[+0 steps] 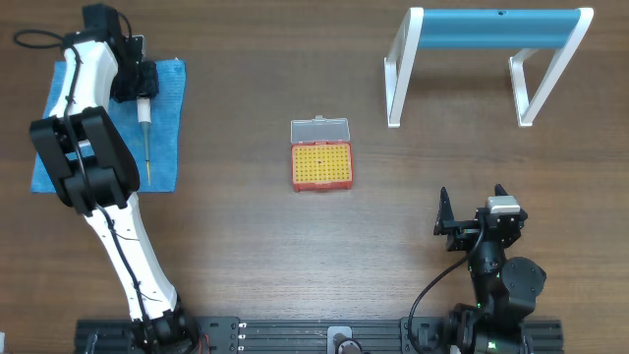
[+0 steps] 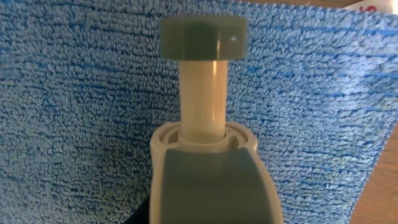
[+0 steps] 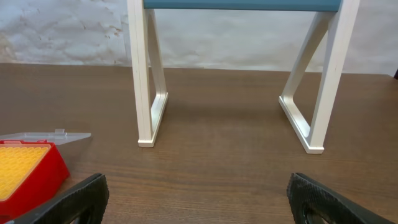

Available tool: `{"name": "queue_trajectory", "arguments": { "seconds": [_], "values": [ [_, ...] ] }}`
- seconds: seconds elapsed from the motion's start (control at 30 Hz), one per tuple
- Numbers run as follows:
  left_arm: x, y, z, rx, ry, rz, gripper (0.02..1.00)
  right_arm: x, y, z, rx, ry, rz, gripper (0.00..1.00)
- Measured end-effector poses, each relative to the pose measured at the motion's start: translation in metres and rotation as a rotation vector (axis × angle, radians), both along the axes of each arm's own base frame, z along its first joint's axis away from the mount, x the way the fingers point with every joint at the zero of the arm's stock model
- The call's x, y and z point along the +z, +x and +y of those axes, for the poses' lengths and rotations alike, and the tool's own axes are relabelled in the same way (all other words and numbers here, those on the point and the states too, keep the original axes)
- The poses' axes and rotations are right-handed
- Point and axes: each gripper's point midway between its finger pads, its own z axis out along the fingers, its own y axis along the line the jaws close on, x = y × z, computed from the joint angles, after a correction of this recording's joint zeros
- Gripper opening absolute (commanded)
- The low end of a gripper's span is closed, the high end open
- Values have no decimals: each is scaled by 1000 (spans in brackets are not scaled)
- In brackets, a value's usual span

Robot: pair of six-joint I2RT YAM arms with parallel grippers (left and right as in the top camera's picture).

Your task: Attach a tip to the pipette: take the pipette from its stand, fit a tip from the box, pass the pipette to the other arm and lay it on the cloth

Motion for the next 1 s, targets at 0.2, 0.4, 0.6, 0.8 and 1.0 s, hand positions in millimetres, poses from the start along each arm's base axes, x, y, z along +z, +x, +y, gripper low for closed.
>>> {"name": "queue_trajectory", "arguments": {
  "seconds": [0.2,0.4,0.6,0.8,1.0],
  "values": [
    [0,0,0,0,0,-1,268,0,0,0,0,0,0,932],
    [0,0,0,3,0,-1,998,0,0,0,0,0,0,930],
    [0,0,-3,2,-2,3,996,0,0,0,0,0,0,932],
    [1,-11,-6,1,-16,52,998,0,0,0,0,0,0,932],
    [23,-23,-10,0,-31,104,998,0,0,0,0,0,0,932]
  ]
}}
